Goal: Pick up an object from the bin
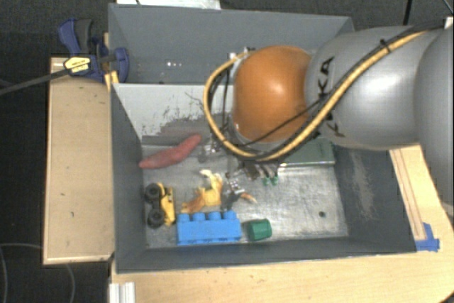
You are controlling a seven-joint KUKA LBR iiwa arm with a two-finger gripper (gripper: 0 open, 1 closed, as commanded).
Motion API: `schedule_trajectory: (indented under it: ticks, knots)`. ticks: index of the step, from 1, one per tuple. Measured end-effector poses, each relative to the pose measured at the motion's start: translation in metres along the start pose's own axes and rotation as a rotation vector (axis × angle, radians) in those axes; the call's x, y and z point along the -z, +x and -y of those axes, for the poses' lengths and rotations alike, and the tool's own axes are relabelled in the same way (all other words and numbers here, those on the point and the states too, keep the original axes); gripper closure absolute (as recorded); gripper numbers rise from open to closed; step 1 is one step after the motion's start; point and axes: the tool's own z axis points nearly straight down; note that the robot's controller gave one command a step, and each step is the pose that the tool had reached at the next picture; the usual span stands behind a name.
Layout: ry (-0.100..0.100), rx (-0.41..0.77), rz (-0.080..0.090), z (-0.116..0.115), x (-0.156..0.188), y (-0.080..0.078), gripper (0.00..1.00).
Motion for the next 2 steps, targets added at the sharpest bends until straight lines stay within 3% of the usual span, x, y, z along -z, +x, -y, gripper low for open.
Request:
schedule_trajectory:
  ticks: [1,2]
  knots:
    - [-0.002,0.003,0.002,-0.020,-0.033,0.003,0.00]
    - [-0.004,0.176,0.009,-0.014,-0.071,-0.010,0.00]
